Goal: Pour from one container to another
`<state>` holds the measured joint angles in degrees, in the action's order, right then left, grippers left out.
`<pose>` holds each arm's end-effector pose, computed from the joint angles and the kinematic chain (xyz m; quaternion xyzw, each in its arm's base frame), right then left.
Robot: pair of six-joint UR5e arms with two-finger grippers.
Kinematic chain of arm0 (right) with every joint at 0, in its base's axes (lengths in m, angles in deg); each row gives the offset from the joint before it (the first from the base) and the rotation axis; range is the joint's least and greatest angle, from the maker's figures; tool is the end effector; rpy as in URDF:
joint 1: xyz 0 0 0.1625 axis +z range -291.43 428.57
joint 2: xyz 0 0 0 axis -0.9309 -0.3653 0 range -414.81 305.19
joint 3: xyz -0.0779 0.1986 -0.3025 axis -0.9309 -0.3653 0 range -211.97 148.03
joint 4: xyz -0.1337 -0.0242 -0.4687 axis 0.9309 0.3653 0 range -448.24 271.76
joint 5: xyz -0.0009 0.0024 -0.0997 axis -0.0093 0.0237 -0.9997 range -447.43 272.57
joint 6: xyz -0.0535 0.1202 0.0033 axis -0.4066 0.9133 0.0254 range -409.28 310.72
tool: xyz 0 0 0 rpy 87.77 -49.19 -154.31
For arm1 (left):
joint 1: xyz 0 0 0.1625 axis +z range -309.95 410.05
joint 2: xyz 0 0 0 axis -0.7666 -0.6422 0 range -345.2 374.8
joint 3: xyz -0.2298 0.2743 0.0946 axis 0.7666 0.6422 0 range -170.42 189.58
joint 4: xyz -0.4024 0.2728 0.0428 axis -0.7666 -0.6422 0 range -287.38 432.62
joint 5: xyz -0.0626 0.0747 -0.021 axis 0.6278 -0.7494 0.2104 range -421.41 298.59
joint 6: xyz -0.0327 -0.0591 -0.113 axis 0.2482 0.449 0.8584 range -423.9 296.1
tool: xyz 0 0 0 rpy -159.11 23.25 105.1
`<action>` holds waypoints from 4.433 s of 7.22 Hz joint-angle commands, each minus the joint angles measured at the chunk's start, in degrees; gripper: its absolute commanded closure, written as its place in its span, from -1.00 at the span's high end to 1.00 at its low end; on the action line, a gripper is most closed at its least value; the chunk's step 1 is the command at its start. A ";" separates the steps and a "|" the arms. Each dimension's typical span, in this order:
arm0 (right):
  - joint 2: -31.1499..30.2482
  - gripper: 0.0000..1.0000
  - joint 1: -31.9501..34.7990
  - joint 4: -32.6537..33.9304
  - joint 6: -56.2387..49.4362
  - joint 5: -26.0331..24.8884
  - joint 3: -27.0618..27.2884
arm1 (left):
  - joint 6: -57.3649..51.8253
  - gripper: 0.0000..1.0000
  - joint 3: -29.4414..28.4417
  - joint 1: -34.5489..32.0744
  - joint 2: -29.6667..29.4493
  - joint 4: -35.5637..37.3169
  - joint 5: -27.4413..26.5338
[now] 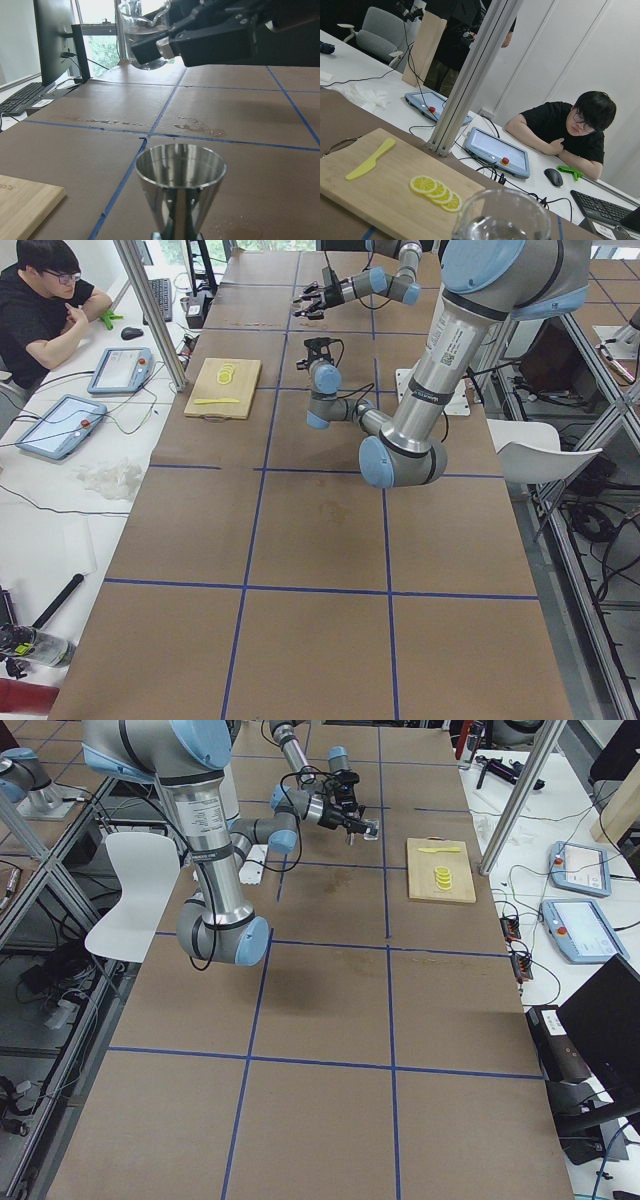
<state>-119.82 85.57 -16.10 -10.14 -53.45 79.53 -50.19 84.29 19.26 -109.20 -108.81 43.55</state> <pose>-0.4925 -0.4040 0.0994 0.5923 -0.1682 0.0216 0.7877 0.5821 -0.4624 0.1812 0.6095 0.5431 0.3179 0.4822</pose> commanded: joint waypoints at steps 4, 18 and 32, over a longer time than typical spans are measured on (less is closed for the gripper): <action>4.19 -1.00 -3.45 12.06 -0.02 -3.74 -1.37 | 0.00 -1.00 0.08 0.28 -0.10 0.03 -0.01; 9.99 -1.00 -6.18 16.36 -8.11 -8.75 -5.68 | 0.09 -1.00 0.08 0.37 -0.19 0.03 -0.01; 11.13 -1.00 -7.94 21.64 -21.03 -12.71 -5.95 | 0.09 -1.00 0.26 0.46 -0.27 -0.06 -0.01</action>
<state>-108.72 77.63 5.34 -30.63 -66.07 73.59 -50.11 84.52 19.69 -109.47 -108.87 43.53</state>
